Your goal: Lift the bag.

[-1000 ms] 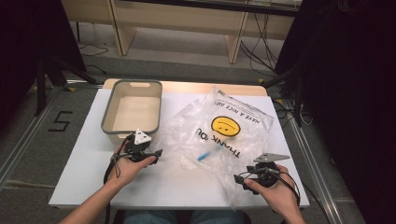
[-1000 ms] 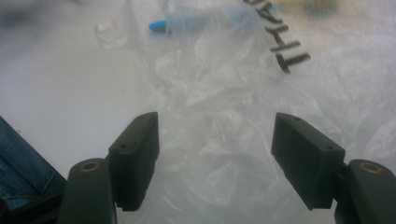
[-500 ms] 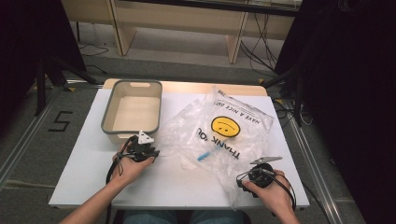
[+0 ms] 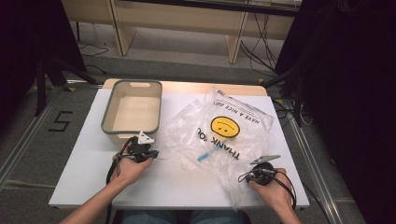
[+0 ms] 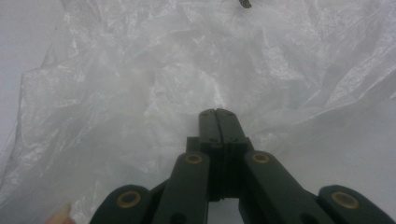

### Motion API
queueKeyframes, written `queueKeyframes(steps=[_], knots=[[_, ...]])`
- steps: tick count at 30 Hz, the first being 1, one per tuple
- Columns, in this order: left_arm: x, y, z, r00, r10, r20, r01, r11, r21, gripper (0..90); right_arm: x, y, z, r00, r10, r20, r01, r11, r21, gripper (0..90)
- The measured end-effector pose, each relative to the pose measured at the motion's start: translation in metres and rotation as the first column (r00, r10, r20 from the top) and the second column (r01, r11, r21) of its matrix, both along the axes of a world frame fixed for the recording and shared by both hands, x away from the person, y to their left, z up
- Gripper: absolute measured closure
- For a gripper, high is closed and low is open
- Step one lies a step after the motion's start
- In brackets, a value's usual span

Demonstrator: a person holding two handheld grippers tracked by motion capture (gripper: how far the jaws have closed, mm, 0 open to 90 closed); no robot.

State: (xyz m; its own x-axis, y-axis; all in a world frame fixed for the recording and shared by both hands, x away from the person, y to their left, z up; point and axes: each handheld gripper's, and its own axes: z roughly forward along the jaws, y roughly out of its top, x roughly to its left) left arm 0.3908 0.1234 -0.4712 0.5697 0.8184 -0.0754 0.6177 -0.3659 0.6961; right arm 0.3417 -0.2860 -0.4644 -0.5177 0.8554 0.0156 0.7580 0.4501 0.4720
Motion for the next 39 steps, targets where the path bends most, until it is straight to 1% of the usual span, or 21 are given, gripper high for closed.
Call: queueKeyframes(steps=[1, 3, 8, 11, 13, 15, 18, 20, 23, 24, 26, 27, 28, 29, 30, 32, 33, 34, 35, 37, 39], knots=[[-0.001, -0.001, 0.001, 1.0000, -0.004, 0.000, 0.004, 1.0000, -0.003, 89.3, 0.001, -0.001, 0.000, 1.0000, 0.000, -0.001, 0.000, 1.000, -0.001, 90.0], [-0.004, -0.002, 0.002, 0.9999, -0.011, -0.007, 0.011, 0.9999, -0.007, 89.3, 0.002, -0.002, 0.001, 0.9998, -0.016, 0.011, 0.016, 1.000, -0.021, 90.0], [-0.012, -0.007, 0.004, 0.9985, -0.042, -0.036, 0.041, 0.9990, -0.020, 89.3, 0.012, -0.014, 0.003, 0.9976, -0.063, 0.030, 0.063, 0.998, -0.029, 90.0], [-0.018, -0.013, 0.005, 0.9966, -0.069, -0.046, 0.068, 0.9973, -0.027, 89.3, 0.019, -0.022, 0.005, 0.9939, -0.091, 0.062, 0.093, 0.995, -0.036, 90.0], [-0.022, -0.018, 0.006, 0.9949, -0.089, -0.048, 0.087, 0.9957, -0.032, 89.3, 0.024, -0.027, 0.007, 0.9893, -0.115, 0.089, 0.119, 0.992, -0.039, 90.0], [-0.024, -0.025, 0.006, 0.9932, -0.106, -0.048, 0.105, 0.9938, -0.038, 89.3, 0.031, -0.033, 0.008, 0.9824, -0.146, 0.116, 0.151, 0.988, -0.039, 90.0], [-0.026, -0.037, 0.004, 0.9898, -0.134, -0.049, 0.133, 0.9906, -0.033, 89.3, 0.041, -0.041, 0.009, 0.9703, -0.185, 0.155, 0.193, 0.980, -0.037, 90.0], [-0.028, -0.042, 0.003, 0.9882, -0.145, -0.048, 0.144, 0.9890, -0.033, 89.3, 0.046, -0.045, 0.009, 0.9647, -0.203, 0.169, 0.211, 0.977, -0.031, 90.0], [-0.029, -0.044, 0.002, 0.9873, -0.151, -0.050, 0.149, 0.9883, -0.030, 89.3, 0.044, -0.047, 0.012, 0.9596, -0.228, 0.165, 0.229, 0.973, 0.009, 90.0], [-0.028, -0.043, 0.002, 0.9880, -0.148, -0.047, 0.146, 0.9888, -0.030, 89.3, 0.042, -0.048, 0.013, 0.9596, -0.233, 0.159, 0.232, 0.972, 0.020, 85.7], [-0.027, -0.040, 0.001, 0.9899, -0.134, -0.047, 0.133, 0.9907, -0.029, 89.2, 0.038, -0.050, 0.013, 0.9578, -0.252, 0.138, 0.249, 0.968, 0.039, 69.4], [-0.026, -0.038, 0.002, 0.9901, -0.132, -0.047, 0.131, 0.9910, -0.028, 89.2, 0.037, -0.051, 0.011, 0.9582, -0.255, 0.129, 0.252, 0.967, 0.045, 63.4], [-0.026, -0.037, 0.002, 0.9912, -0.124, -0.047, 0.122, 0.9920, -0.032, 89.2, 0.035, -0.051, 0.009, 0.9577, -0.264, 0.115, 0.259, 0.964, 0.057, 58.8], [-0.025, -0.036, 0.002, 0.9911, -0.125, -0.046, 0.124, 0.9919, -0.028, 89.2, 0.033, -0.052, 0.007, 0.9590, -0.268, 0.092, 0.263, 0.963, 0.065, 56.0], [-0.025, -0.035, 0.002, 0.9917, -0.120, -0.045, 0.119, 0.9924, -0.033, 89.2, 0.031, -0.053, 0.004, 0.9628, -0.262, 0.066, 0.257, 0.964, 0.070, 54.2], [-0.025, -0.035, 0.002, 0.9919, -0.119, -0.046, 0.117, 0.9926, -0.032, 89.2, 0.029, -0.051, 0.000, 0.9654, -0.260, 0.026, 0.256, 0.962, 0.090, 55.2], [-0.025, -0.035, 0.002, 0.9915, -0.122, -0.047, 0.120, 0.9923, -0.032, 89.2, 0.028, -0.051, -0.001, 0.9685, -0.248, 0.027, 0.245, 0.966, 0.084, 57.6], [-0.025, -0.036, 0.002, 0.9913, -0.122, -0.048, 0.121, 0.9922, -0.031, 89.2, 0.028, -0.049, 0.000, 0.9702, -0.241, 0.024, 0.239, 0.968, 0.078, 64.4], [-0.025, -0.036, 0.001, 0.9909, -0.125, -0.051, 0.123, 0.9919, -0.031, 89.2, 0.029, -0.048, 0.000, 0.9736, -0.227, 0.019, 0.225, 0.971, 0.075, 69.2], [-0.025, -0.037, 0.001, 0.9907, -0.126, -0.050, 0.125, 0.9917, -0.032, 89.2, 0.030, -0.046, 0.000, 0.9769, -0.212, 0.027, 0.211, 0.977, 0.043, 81.3], [-0.025, -0.037, 0.001, 0.9904, -0.128, -0.052, 0.126, 0.9915, -0.032, 89.2, 0.032, -0.046, 0.000, 0.9775, -0.210, 0.017, 0.209, 0.977, 0.043, 90.0]])
